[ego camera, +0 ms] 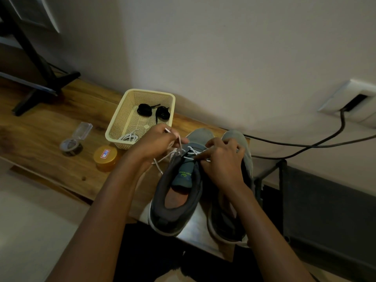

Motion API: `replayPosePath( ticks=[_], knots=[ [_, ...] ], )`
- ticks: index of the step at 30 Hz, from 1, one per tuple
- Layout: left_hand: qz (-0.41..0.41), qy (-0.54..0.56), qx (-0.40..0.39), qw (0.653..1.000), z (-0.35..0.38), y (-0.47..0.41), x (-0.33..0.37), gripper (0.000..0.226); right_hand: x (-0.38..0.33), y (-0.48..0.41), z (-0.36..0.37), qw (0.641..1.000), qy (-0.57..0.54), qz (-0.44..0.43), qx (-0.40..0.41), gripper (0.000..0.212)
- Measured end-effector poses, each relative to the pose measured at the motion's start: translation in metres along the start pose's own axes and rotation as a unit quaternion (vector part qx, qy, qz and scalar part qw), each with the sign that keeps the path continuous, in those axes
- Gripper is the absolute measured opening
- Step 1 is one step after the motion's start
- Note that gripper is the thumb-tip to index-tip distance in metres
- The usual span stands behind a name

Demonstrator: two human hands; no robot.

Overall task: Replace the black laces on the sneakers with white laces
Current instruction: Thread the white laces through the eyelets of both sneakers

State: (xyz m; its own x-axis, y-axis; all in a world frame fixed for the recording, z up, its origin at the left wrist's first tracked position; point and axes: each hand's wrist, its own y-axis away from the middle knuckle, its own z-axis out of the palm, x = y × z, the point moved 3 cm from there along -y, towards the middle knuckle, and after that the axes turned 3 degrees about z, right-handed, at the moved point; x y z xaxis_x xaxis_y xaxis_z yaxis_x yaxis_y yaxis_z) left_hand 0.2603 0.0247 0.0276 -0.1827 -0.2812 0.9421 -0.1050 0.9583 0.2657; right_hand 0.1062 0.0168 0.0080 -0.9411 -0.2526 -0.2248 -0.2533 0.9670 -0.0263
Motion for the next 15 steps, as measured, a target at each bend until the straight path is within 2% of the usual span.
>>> replayPosePath(
  ticks=[3,5,7,9,15],
  knots=[
    [0.012,0.038,0.052,0.998,-0.003,-0.002,0.004,0.019,0.002,-0.001,0.001,1.0,-0.004,0.0,-0.004,0.025],
    [0.037,-0.032,0.071,0.996,-0.006,-0.005,0.0,0.016,0.001,-0.001,0.002,1.0,-0.023,0.007,0.008,0.024],
    [0.05,-0.166,0.037,0.984,-0.004,-0.007,-0.006,0.017,0.001,-0.002,0.001,0.997,-0.057,0.035,0.041,0.022],
    [0.039,-0.256,-0.009,0.966,0.0,-0.008,-0.015,0.03,0.002,-0.002,-0.001,0.993,-0.07,0.065,0.072,0.019],
    [0.044,-0.313,-0.018,0.948,0.002,-0.008,-0.017,0.006,0.002,-0.001,0.0,0.992,-0.049,0.077,0.081,0.015]
  ],
)
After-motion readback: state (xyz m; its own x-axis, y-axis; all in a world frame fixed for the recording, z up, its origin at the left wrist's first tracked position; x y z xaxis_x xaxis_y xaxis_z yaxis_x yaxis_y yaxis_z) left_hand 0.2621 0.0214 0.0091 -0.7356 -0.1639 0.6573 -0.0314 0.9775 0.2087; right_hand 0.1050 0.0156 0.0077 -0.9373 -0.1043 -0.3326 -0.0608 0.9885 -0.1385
